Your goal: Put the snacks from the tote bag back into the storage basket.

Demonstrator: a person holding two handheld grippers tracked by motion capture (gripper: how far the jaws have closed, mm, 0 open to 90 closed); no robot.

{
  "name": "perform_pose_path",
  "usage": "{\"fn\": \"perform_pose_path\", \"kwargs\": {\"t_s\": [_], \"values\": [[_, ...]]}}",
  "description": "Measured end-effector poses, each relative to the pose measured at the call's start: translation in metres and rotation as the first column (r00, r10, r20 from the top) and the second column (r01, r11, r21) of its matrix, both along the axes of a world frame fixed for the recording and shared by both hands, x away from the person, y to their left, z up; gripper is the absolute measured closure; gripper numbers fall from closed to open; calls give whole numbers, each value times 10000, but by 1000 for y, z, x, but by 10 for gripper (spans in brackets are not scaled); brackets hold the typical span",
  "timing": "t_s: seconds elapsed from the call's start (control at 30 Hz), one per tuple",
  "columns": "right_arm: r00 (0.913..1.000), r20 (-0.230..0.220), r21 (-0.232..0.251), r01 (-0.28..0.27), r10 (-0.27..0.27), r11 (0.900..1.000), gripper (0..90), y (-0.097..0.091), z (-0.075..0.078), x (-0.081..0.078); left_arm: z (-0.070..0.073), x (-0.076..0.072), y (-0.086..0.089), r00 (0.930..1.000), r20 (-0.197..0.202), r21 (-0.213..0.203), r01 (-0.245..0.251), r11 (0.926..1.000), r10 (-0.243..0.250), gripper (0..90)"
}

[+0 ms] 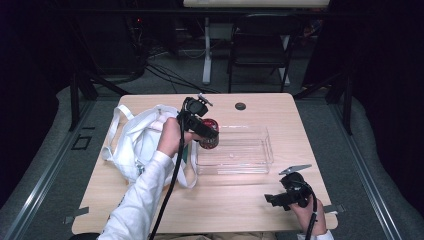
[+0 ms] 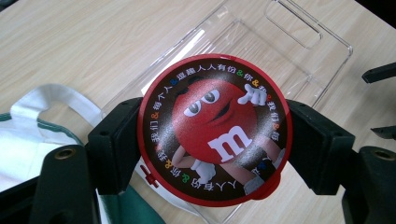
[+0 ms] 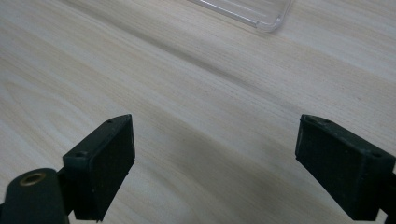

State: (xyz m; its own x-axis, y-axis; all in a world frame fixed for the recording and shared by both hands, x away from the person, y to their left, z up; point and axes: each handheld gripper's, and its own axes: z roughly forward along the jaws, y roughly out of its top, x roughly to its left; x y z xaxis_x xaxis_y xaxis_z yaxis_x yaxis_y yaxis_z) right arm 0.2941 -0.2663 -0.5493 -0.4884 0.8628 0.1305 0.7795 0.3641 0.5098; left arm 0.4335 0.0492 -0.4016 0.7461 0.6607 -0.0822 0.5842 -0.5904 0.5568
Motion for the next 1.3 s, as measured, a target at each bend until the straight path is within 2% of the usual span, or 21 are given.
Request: {"fn": "perform_pose_path", "kwargs": {"t_s": [0.13, 0.23, 0.3, 0.37, 0.5, 0.77, 1.3], "values": [[10000, -25, -70, -27, 27, 10000, 118, 0, 0, 0, -6, -1, -1, 9999, 150, -14, -57, 10000, 57, 260], [10000, 10, 93, -60, 60, 9999, 122, 1, 0, -1, -13, -1, -4, 10000, 58, 71, -35, 10000, 35, 260], [10000, 10, 91, -56, 56, 9999, 122, 1, 0, 0, -14, -1, -4, 10000, 29, 16, -38, 10000, 38, 261], [10000, 2, -46, -50, 50, 10000, 122, 0, 1, 0, -17, -1, -7, 10000, -43, 146, 30, 9999, -30, 260], [10000, 69, 24, -11, 11, 10000, 122, 0, 1, -1, -18, -3, -7, 9999, -102, 119, 118, 9999, -116, 260], [10000, 11, -7, -33, 33, 10000, 122, 0, 0, -1, -27, -5, -5, 9999, -136, 137, 96, 9999, -95, 261], [10000, 10, 77, -42, 42, 10000, 122, 1, 0, -1, -50, -3, -3, 9988, -485, 297, 4, 9996, 10, 260]]}}
